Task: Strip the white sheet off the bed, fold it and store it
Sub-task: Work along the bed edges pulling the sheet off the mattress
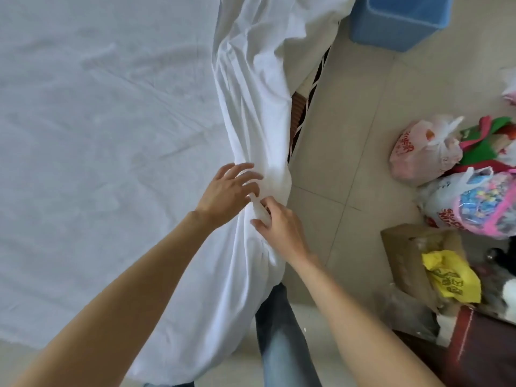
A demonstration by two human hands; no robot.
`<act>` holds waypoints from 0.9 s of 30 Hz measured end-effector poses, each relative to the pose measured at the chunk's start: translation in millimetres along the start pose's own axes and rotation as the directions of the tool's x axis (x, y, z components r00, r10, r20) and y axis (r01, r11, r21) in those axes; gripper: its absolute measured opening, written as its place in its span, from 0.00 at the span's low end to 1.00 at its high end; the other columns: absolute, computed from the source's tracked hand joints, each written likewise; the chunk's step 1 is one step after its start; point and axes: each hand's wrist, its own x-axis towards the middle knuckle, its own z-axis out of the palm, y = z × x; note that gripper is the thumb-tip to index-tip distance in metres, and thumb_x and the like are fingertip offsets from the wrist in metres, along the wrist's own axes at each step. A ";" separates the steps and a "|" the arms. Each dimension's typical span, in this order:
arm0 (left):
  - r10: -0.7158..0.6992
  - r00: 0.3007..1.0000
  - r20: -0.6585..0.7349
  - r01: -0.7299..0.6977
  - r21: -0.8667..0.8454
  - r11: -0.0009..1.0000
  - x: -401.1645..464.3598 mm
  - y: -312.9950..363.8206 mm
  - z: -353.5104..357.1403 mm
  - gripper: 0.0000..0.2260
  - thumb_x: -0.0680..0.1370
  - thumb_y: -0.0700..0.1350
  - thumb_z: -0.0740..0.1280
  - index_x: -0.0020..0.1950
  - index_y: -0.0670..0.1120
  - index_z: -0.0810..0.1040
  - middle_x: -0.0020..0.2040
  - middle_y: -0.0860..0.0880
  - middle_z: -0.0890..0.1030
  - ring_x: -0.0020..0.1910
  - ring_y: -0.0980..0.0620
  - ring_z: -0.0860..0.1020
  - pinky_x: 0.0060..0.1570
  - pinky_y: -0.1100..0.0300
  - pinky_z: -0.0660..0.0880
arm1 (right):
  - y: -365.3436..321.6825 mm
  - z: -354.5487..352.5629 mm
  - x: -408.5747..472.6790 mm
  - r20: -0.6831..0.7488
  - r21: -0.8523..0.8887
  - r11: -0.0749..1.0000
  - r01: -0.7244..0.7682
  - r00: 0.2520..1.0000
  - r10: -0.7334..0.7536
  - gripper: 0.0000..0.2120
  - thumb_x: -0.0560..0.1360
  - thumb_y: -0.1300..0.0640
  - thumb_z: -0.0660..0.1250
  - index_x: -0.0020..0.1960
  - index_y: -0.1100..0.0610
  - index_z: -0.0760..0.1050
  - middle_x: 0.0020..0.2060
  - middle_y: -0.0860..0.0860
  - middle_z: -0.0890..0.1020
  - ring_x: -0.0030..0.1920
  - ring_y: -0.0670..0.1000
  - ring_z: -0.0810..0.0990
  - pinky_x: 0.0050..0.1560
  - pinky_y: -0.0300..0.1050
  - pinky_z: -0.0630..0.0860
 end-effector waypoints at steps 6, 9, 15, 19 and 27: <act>0.118 0.991 0.057 -0.125 0.135 0.983 -43.0 -48.2 -17.4 0.07 0.67 0.42 0.75 0.41 0.47 0.80 0.42 0.52 0.82 0.53 0.47 0.79 0.56 0.55 0.64 | -9.5 34.5 -32.3 0.134 -0.349 0.922 -0.167 0.965 0.225 0.17 0.72 0.51 0.67 0.56 0.57 0.71 0.44 0.54 0.77 0.49 0.56 0.75 0.43 0.46 0.69; 0.088 0.986 0.141 -0.114 0.194 0.974 -64.6 -68.9 -37.0 0.08 0.64 0.41 0.77 0.39 0.48 0.80 0.40 0.50 0.82 0.47 0.46 0.80 0.47 0.54 0.69 | -17.1 52.8 -54.0 0.098 -0.433 0.877 -0.209 0.956 0.276 0.12 0.73 0.53 0.63 0.55 0.55 0.74 0.48 0.54 0.80 0.54 0.55 0.74 0.52 0.47 0.67; 0.384 0.881 0.278 -0.424 0.104 0.900 -86.2 -46.0 -53.3 0.17 0.66 0.45 0.74 0.54 0.50 0.79 0.52 0.52 0.81 0.55 0.47 0.77 0.63 0.49 0.61 | -75.7 78.0 -99.2 -0.384 -0.388 0.860 -0.332 0.906 0.176 0.11 0.55 0.64 0.76 0.34 0.60 0.76 0.20 0.53 0.74 0.22 0.55 0.73 0.29 0.38 0.60; 0.614 0.704 0.357 -0.600 -0.163 0.783 -104.0 -11.8 -43.8 0.14 0.68 0.42 0.73 0.53 0.48 0.79 0.45 0.50 0.82 0.46 0.47 0.80 0.55 0.51 0.74 | -102.1 110.0 -135.8 -0.432 -0.332 0.848 -0.413 0.866 0.253 0.13 0.54 0.59 0.79 0.32 0.57 0.75 0.18 0.49 0.72 0.18 0.53 0.71 0.23 0.35 0.61; 0.639 0.639 0.428 -0.690 -0.048 0.723 -138.3 -34.2 -37.7 0.08 0.64 0.38 0.76 0.38 0.49 0.82 0.33 0.51 0.80 0.31 0.48 0.78 0.31 0.60 0.75 | -100.8 183.8 -189.1 -0.441 -0.381 0.649 -0.658 0.747 0.498 0.12 0.51 0.70 0.71 0.25 0.56 0.71 0.23 0.51 0.71 0.35 0.56 0.75 0.38 0.46 0.61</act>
